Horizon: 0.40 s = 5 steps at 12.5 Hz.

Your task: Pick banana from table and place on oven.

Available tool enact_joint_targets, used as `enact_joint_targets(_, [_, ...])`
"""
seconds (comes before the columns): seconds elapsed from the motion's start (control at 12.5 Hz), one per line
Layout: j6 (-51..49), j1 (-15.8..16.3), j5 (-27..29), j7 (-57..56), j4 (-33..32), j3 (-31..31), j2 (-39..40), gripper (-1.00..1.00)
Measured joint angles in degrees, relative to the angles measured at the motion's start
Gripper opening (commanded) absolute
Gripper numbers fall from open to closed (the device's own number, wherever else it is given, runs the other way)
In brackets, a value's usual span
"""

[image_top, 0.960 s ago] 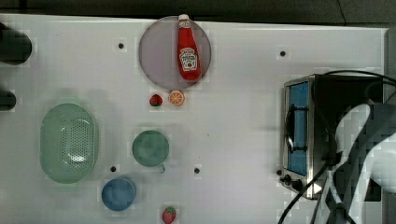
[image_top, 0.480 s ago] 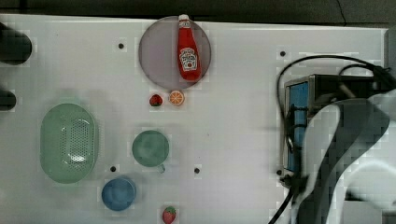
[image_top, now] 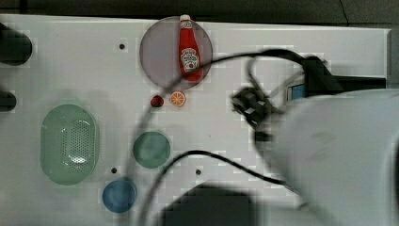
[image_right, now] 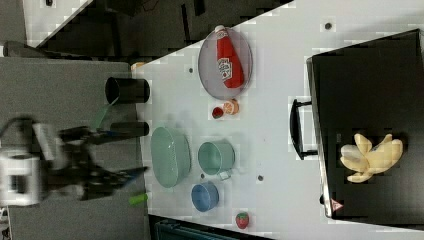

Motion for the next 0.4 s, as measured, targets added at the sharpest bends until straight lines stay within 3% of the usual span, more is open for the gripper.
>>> enact_joint_targets(0.16, [1.0, 1.4, -3.6, 1.6, -0.1, 3.7, -2.2, 1.0])
enact_joint_targets(0.4, [-3.4, 1.5, -3.0, 3.1, -1.4, 5.8, -2.4, 1.0])
